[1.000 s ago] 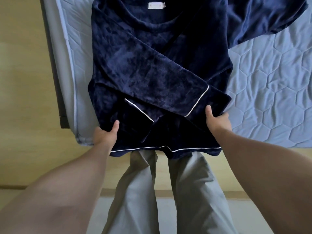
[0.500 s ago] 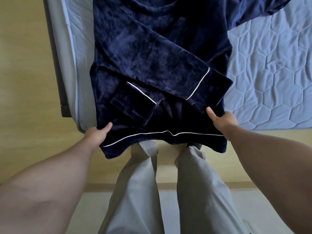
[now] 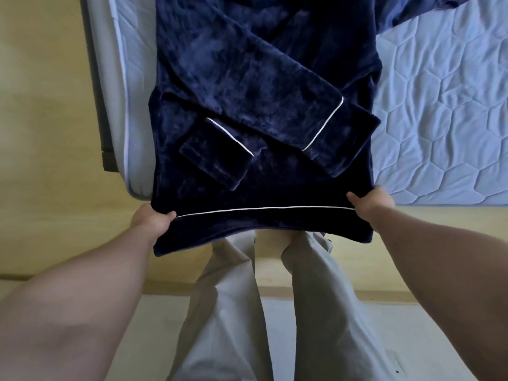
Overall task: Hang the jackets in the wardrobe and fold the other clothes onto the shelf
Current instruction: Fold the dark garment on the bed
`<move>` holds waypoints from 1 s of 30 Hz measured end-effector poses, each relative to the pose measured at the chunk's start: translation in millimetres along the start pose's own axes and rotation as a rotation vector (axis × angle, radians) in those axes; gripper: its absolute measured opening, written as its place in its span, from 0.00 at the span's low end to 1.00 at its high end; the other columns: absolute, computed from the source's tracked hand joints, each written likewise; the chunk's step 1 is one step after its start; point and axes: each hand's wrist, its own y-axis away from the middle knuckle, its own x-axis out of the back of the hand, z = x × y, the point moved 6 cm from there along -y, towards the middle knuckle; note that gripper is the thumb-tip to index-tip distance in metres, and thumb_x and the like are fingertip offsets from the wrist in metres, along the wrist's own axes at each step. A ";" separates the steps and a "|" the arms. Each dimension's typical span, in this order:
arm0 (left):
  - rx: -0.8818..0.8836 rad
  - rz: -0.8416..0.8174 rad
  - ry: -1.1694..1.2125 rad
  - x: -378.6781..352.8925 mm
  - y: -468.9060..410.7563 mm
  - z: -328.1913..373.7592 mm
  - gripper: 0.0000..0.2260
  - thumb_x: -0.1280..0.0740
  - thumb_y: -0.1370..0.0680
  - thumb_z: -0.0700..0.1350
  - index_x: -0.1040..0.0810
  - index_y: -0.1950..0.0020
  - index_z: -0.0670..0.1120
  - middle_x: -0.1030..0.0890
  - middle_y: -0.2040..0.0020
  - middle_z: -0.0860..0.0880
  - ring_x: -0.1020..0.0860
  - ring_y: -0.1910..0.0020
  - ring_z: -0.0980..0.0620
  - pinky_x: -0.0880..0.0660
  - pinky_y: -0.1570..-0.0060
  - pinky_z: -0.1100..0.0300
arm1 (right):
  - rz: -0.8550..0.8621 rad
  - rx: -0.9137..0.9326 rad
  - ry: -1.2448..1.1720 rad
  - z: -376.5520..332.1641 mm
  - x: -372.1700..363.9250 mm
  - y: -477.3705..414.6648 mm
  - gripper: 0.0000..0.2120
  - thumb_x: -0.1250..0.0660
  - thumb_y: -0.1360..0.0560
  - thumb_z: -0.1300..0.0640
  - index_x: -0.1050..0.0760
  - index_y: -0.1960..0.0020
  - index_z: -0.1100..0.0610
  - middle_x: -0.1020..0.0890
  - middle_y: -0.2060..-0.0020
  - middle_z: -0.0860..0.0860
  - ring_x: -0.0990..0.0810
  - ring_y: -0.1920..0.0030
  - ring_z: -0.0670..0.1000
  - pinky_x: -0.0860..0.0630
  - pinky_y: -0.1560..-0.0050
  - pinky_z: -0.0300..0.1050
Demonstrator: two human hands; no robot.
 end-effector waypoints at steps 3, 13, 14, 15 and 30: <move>0.000 0.005 -0.097 3.8 -2.1 30.8 0.27 0.24 0.26 0.47 0.29 0.32 0.41 0.21 0.38 0.40 0.22 0.43 0.36 0.23 0.46 0.48 | 0.097 -0.063 0.006 -20.1 9.4 4.6 0.25 0.31 0.26 0.57 0.38 0.33 0.59 0.28 0.37 0.63 0.25 0.37 0.66 0.26 0.42 0.58; -0.266 0.368 -0.007 81.4 4.5 235.0 0.22 0.34 0.22 0.49 0.31 0.32 0.40 0.28 0.31 0.39 0.26 0.33 0.36 0.27 0.37 0.44 | 0.472 0.189 -0.016 -184.4 71.5 28.8 0.23 0.37 0.26 0.57 0.35 0.32 0.58 0.32 0.34 0.59 0.32 0.33 0.62 0.35 0.33 0.56; -0.310 0.378 0.001 90.1 1.9 260.0 0.22 0.35 0.22 0.49 0.31 0.31 0.40 0.29 0.31 0.39 0.26 0.34 0.36 0.27 0.37 0.44 | 0.500 0.227 -0.028 -206.2 82.4 24.6 0.23 0.37 0.26 0.58 0.35 0.33 0.58 0.32 0.35 0.59 0.32 0.33 0.62 0.35 0.33 0.56; -0.354 0.378 0.007 97.1 -3.0 284.7 0.21 0.36 0.21 0.49 0.31 0.31 0.40 0.30 0.30 0.39 0.26 0.34 0.36 0.27 0.37 0.43 | 0.524 0.265 -0.049 -228.1 93.9 19.0 0.22 0.38 0.26 0.59 0.35 0.33 0.59 0.32 0.35 0.59 0.32 0.34 0.62 0.34 0.34 0.56; -0.348 0.236 0.203 144.3 -65.8 459.9 0.18 0.43 0.15 0.52 0.28 0.34 0.40 0.17 0.65 0.41 0.20 0.69 0.46 0.24 0.67 0.57 | 0.404 0.449 -0.173 -398.8 213.2 -89.3 0.29 0.35 0.23 0.43 0.31 0.30 0.61 0.23 0.35 0.59 0.23 0.35 0.62 0.26 0.37 0.52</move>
